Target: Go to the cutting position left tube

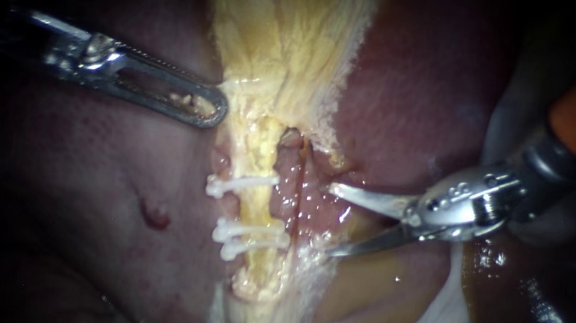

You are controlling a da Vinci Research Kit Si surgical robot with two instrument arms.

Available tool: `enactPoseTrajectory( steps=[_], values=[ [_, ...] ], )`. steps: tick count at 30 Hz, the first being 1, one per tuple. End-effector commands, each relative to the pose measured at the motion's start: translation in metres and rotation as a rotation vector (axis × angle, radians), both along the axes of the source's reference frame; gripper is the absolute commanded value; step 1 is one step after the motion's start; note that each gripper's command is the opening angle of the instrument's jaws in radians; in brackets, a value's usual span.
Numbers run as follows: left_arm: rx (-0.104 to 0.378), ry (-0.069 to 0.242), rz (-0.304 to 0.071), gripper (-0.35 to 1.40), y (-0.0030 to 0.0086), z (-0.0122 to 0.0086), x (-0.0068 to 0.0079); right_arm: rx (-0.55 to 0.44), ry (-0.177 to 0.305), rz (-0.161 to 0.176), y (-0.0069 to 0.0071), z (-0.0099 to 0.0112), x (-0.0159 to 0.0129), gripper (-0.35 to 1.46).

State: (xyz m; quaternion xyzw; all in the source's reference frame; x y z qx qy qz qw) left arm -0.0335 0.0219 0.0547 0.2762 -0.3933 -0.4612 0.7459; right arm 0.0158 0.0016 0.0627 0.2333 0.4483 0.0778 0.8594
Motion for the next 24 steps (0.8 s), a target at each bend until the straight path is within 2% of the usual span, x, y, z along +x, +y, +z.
enactPoseTrajectory(
  steps=[1,8,15,24],
  values=[
    [0.0,0.0,0.001,-0.35,0.0,0.0,0.0,0.006,0.006,-0.003,-0.0001,0.0002,0.0004,1.44],
    [0.0,0.0,0.0,-0.35,0.0,0.0,-0.0001,0.064,0.022,-0.011,-0.0005,0.0015,0.0025,1.44],
    [0.002,-0.002,0.002,-0.35,0.0,0.0,-0.0001,0.124,0.035,-0.028,-0.0007,0.0047,0.0032,1.44],
    [0.001,-0.001,0.002,-0.35,-0.0001,0.0001,-0.0001,0.19,0.034,-0.056,0.0002,0.0082,0.0029,1.44]
  ],
)
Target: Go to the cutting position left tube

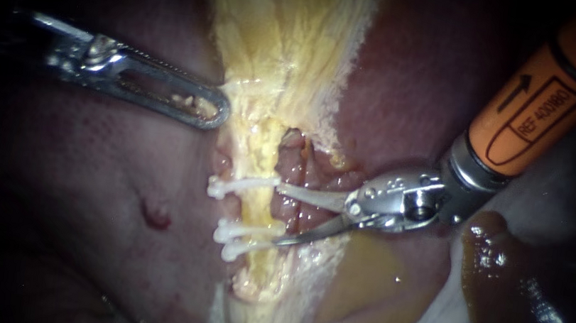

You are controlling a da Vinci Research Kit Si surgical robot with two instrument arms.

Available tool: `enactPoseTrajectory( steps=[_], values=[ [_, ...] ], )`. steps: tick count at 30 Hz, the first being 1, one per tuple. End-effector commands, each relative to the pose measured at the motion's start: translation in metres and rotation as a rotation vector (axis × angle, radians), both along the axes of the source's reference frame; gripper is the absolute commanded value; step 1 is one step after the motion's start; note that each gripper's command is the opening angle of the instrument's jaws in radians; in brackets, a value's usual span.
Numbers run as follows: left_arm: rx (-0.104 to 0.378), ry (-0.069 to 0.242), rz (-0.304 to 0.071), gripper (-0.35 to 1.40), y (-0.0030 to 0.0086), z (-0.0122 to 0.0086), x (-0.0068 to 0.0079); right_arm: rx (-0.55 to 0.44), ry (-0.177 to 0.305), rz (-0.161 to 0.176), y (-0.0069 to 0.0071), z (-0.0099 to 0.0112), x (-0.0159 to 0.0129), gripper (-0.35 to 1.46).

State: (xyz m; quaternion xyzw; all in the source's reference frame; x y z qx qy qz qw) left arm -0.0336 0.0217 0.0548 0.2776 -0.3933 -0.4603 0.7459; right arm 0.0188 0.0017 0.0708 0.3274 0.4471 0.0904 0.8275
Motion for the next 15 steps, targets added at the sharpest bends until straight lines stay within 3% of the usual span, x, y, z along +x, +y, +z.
enactPoseTrajectory(
  steps=[1,15],
  values=[
    [0.0,0.0,0.0,-0.35,0.0,0.0,0.0,-0.001,0.0,-0.001,0.0001,0.0003,-0.0001,1.44],
    [-0.001,0.001,0.0,-0.35,0.0,0.0001,0.0,0.006,0.002,-0.009,0.0001,0.0021,0.0003,1.44]
  ],
)
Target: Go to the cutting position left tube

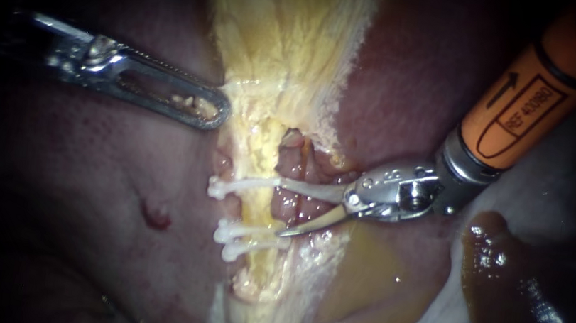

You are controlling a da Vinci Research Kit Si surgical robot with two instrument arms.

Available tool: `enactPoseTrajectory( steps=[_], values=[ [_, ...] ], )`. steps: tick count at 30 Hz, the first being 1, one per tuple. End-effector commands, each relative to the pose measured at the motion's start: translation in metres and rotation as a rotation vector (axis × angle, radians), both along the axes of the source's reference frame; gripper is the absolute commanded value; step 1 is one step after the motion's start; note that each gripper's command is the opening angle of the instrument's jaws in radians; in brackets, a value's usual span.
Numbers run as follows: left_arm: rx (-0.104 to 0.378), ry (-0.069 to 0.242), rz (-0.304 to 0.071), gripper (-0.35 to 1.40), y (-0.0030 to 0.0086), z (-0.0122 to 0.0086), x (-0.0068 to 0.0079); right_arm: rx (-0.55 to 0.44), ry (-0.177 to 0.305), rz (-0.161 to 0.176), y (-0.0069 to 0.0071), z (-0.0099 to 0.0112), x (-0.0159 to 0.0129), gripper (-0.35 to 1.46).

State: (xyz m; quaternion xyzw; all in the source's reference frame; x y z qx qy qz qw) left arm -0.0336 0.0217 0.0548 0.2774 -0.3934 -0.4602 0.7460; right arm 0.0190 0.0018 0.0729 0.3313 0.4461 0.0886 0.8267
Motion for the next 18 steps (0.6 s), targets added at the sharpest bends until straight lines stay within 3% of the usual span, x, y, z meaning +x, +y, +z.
enactPoseTrajectory(
  steps=[1,18],
  values=[
    [0.0,0.001,0.0,-0.35,0.0,0.0,0.0,0.0,0.002,-0.004,-0.0001,0.0,0.0001,1.44],
    [-0.001,0.001,-0.001,-0.35,0.0,0.0001,-0.0002,0.035,0.1,-0.054,-0.0016,-0.0022,0.0033,1.42]
  ],
)
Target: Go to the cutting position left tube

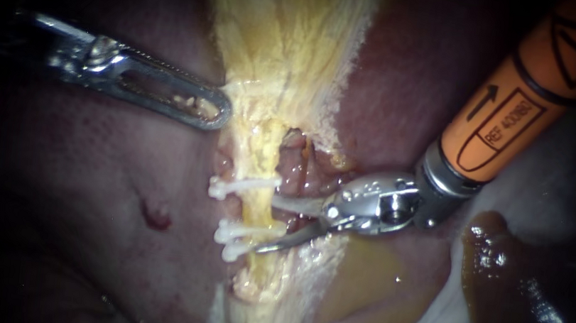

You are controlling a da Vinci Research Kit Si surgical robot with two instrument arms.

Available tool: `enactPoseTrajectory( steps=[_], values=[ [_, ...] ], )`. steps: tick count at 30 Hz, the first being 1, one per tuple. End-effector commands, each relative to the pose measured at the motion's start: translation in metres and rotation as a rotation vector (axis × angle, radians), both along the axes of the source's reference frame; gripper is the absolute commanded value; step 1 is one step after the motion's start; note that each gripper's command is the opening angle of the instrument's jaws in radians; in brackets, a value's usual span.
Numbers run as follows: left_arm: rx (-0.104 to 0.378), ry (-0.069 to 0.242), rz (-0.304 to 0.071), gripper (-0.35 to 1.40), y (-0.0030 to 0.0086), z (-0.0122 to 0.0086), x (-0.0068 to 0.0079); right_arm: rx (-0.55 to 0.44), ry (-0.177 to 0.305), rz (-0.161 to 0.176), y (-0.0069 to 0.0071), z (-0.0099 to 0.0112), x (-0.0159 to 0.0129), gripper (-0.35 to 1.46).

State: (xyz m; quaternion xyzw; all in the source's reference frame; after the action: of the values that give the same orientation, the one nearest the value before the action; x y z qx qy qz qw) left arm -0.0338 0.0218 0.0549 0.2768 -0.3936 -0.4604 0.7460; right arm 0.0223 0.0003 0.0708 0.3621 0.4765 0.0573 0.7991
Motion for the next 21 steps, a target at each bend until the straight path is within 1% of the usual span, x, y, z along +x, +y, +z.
enactPoseTrajectory(
  steps=[1,5,8,13,16,21],
  values=[
    [0.0,0.001,-0.001,-0.35,0.0,0.0,-0.0001,0.0,0.004,-0.002,0.0,0.0,0.0003,1.42],
    [0.001,0.0,0.001,-0.35,-0.0001,0.0001,-0.0003,0.002,0.015,-0.01,0.0002,0.0002,0.002,1.4],
    [0.002,-0.001,0.002,-0.35,-0.0001,0.0002,-0.0003,0.006,0.03,-0.007,0.0003,0.0003,0.0028,1.4],
    [0.002,-0.001,0.002,-0.35,-0.0001,0.0002,-0.0005,0.029,0.046,0.022,0.0006,0.0002,0.0041,1.39],
    [0.002,-0.001,0.002,-0.35,-0.0001,0.0002,-0.0005,0.036,0.049,0.029,0.0007,0.0003,0.0046,1.39],
    [0.002,-0.001,0.001,-0.35,0.0,0.0002,-0.0006,0.053,0.037,0.046,0.0008,0.0004,0.0049,1.39]
  ],
)
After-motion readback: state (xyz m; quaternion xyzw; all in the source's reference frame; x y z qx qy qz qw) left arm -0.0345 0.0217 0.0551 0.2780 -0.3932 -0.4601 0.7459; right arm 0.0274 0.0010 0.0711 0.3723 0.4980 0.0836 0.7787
